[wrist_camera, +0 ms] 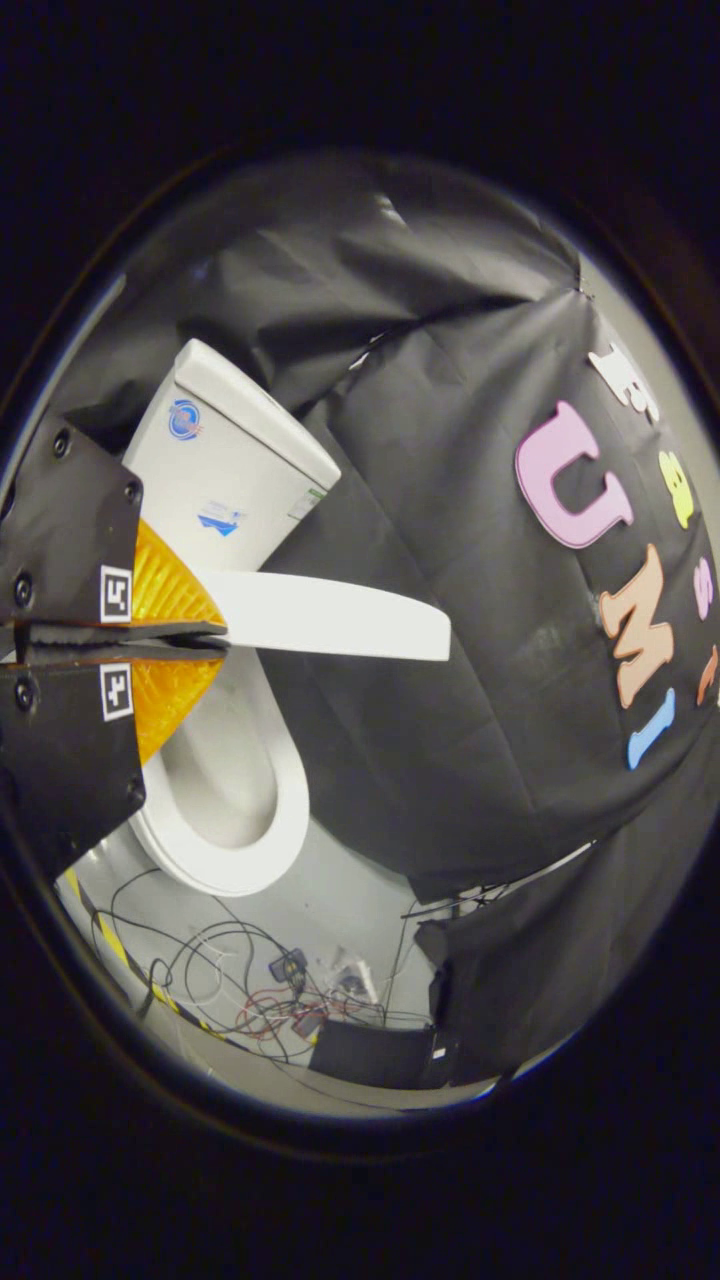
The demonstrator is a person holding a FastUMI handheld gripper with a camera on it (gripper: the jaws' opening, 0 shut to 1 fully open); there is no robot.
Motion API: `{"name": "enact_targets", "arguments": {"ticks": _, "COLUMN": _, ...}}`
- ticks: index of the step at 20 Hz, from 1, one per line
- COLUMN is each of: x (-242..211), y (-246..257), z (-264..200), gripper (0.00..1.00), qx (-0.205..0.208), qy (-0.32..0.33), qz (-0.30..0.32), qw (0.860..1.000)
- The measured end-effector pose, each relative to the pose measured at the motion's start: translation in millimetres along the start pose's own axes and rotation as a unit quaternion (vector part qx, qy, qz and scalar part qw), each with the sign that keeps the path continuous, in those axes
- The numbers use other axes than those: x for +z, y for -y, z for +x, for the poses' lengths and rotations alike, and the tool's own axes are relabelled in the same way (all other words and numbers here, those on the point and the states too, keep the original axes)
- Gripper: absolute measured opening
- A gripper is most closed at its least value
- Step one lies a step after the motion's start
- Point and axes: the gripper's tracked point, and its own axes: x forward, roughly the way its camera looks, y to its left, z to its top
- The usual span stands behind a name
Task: Open the toilet lid.
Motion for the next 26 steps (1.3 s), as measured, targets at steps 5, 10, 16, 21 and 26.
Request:
{"name": "enact_targets", "arguments": {"ticks": 5, "x": -0.5, "y": -4.2, "z": 0.8, "gripper": 0.01, "qx": 0.009, "qy": 0.010, "qz": -0.041, "qw": 0.999}}
{"name": "enact_targets", "arguments": {"ticks": 10, "x": 2.5, "y": -5.1, "z": -2.6, "gripper": 0.01, "qx": 0.006, "qy": 0.015, "qz": -0.082, "qw": 0.996}}
{"name": "enact_targets", "arguments": {"ticks": 16, "x": 6.8, "y": -23.2, "z": -0.3, "gripper": 0.01, "qx": 0.004, "qy": 0.039, "qz": -0.115, "qw": 0.993}}
{"name": "enact_targets", "arguments": {"ticks": 21, "x": 9.9, "y": -38.5, "z": -0.8, "gripper": 0.01, "qx": -0.002, "qy": 0.057, "qz": -0.163, "qw": 0.985}}
{"name": "enact_targets", "arguments": {"ticks": 26, "x": 10.4, "y": -55.0, "z": -1.0, "gripper": 0.01, "qx": -0.006, "qy": 0.082, "qz": -0.183, "qw": 0.980}}
